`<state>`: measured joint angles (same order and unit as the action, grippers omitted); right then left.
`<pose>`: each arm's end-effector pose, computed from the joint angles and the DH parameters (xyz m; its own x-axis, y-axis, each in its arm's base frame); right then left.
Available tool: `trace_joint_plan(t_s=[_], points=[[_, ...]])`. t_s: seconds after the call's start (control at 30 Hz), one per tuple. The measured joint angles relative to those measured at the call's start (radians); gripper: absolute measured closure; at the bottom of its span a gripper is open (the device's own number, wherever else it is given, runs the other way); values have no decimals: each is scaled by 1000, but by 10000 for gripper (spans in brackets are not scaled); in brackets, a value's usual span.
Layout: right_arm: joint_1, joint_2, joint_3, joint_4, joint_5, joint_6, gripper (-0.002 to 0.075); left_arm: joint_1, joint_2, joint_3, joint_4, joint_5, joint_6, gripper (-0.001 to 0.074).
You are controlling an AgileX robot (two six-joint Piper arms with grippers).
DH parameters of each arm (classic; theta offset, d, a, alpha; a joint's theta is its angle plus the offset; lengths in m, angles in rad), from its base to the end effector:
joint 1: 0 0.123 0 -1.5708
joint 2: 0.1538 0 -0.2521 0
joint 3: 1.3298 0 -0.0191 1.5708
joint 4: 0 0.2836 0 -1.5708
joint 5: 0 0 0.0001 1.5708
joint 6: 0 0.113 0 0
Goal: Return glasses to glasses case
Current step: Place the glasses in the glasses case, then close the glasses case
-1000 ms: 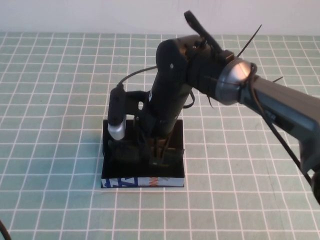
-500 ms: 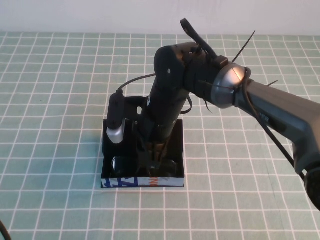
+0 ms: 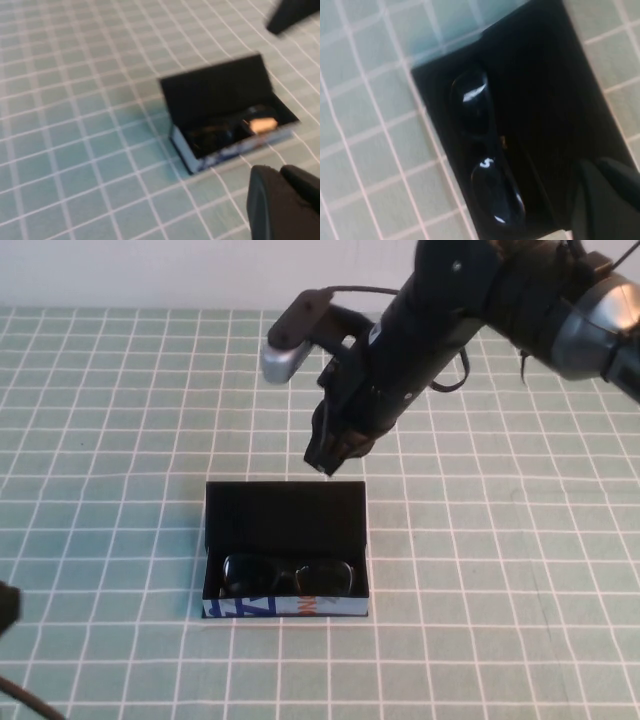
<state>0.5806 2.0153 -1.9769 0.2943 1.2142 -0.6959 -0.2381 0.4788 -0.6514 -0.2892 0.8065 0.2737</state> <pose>0.3749 0.2827 0.2649 -0.2887 -0.8302 -0.4769 -0.9405 0.3390 -0.0209 0.1514 -0.0607 0.3078 -0.4578 0.1822 -0.8702 0.4373 0.8984 -0.0420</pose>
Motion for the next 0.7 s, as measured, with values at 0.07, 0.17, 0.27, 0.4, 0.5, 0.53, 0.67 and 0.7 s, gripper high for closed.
trace_joint_plan(t_s=[0.07, 0.17, 0.27, 0.4, 0.5, 0.53, 0.67, 0.7], points=[[-16, 0, 0, 22, -15, 46, 734, 0, 46, 9, -66, -1, 94, 733], [-20, 5, 0, 43, -71, 69, 736, 0, 118, 43, -117, -39, 186, 733], [-20, 8, 0, 70, -149, 88, 737, 0, 195, 78, -175, -77, 275, 734], [-20, 29, 0, 92, -230, 99, 737, 0, 310, 101, -291, -101, 424, 733], [-20, 54, 0, 106, -247, 101, 737, 0, 398, 101, -378, -128, 552, 733], [-20, 64, 0, 106, -250, 101, 737, 0, 429, 101, -404, -143, 585, 734], [-20, 103, 0, 112, -266, 103, 737, -18, 546, 101, -505, -192, 680, 733], [-22, 113, 0, 113, -271, 103, 737, -34, 571, 101, -528, -204, 700, 733]])
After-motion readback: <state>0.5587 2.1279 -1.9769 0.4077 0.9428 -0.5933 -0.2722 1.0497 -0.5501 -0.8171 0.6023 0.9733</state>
